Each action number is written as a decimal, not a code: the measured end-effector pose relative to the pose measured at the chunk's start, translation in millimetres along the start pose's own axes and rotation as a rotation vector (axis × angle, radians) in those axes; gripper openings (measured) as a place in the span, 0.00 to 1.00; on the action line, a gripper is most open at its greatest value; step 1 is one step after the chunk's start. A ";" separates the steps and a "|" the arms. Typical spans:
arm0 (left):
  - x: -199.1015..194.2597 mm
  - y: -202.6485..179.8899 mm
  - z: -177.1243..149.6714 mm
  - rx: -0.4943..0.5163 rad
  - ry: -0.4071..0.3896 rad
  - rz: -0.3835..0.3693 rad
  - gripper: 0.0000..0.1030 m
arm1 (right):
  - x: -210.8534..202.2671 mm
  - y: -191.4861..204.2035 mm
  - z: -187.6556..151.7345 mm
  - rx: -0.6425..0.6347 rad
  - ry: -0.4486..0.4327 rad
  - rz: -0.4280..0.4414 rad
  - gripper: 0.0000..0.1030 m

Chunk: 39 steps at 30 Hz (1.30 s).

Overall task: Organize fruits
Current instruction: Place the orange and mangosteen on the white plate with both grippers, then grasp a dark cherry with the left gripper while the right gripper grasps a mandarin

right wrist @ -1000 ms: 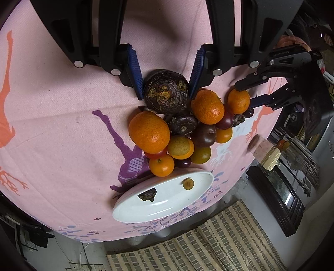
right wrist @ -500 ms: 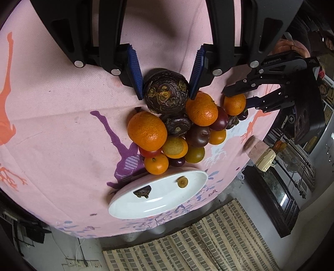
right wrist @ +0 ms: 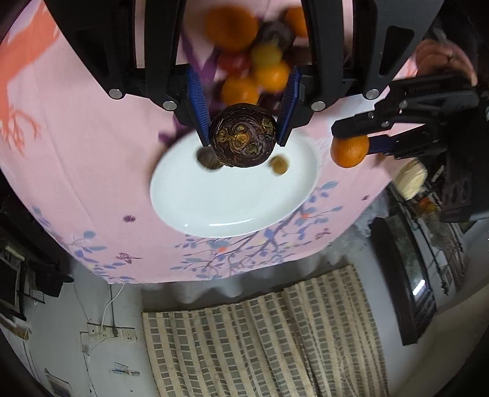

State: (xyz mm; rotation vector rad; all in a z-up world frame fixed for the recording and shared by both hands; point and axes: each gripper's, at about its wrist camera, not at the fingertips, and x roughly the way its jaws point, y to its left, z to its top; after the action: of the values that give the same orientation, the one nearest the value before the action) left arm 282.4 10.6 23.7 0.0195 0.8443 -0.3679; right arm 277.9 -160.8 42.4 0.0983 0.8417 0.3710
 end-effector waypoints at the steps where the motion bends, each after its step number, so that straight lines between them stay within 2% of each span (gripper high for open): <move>1: 11.8 4.6 10.0 -0.017 0.008 0.028 0.42 | 11.7 0.3 5.7 -0.006 0.016 -0.016 0.43; 5: 52.6 25.4 32.0 -0.085 0.059 0.082 0.42 | 48.6 -3.2 16.1 -0.017 0.070 -0.043 0.43; 9: 76.3 41.0 34.8 -0.127 0.116 0.109 0.42 | 60.3 -1.7 13.5 -0.037 0.092 -0.050 0.44; 10: 77.4 43.3 34.2 -0.131 0.119 0.114 0.47 | 60.3 -1.5 13.0 -0.041 0.095 -0.047 0.46; 11: 75.0 44.4 34.0 -0.130 0.111 0.113 0.54 | 58.1 -0.9 13.0 -0.044 0.094 -0.044 0.55; 12: 71.2 44.7 33.8 -0.128 0.097 0.122 0.69 | 52.5 0.6 12.6 -0.048 0.078 -0.045 0.57; 13: 62.6 44.3 33.8 -0.125 0.069 0.142 0.76 | 46.7 1.8 11.7 -0.055 0.064 -0.045 0.57; 16: 38.2 42.2 34.9 -0.109 0.018 0.149 0.81 | 25.5 6.1 8.1 -0.072 0.018 -0.042 0.59; 19: 15.8 42.6 30.0 -0.104 -0.027 0.169 0.88 | -0.1 10.9 -3.6 -0.073 -0.019 -0.003 0.59; 23: -2.1 42.6 9.0 -0.074 -0.033 0.197 0.89 | -26.9 21.3 -31.0 -0.084 -0.031 0.043 0.62; 29: -25.8 52.9 -36.5 -0.068 -0.035 0.219 0.90 | -54.7 39.6 -82.3 -0.047 0.017 0.142 0.62; 33: -35.8 68.0 -61.8 -0.117 -0.028 0.237 0.92 | -51.7 57.6 -110.0 -0.046 0.070 0.100 0.62; 35: -39.9 73.7 -69.8 -0.138 -0.021 0.247 0.92 | -45.0 60.6 -116.6 -0.015 0.125 0.105 0.62; 39: -51.4 74.7 -78.1 -0.157 -0.037 0.251 0.92 | -39.6 57.3 -123.8 0.043 0.154 0.089 0.62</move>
State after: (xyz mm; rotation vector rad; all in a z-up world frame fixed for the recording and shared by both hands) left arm 218.8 109.2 -0.3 -0.0268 0.8208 -0.0652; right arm 145.7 -129.1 1.3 0.1485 0.9998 0.4483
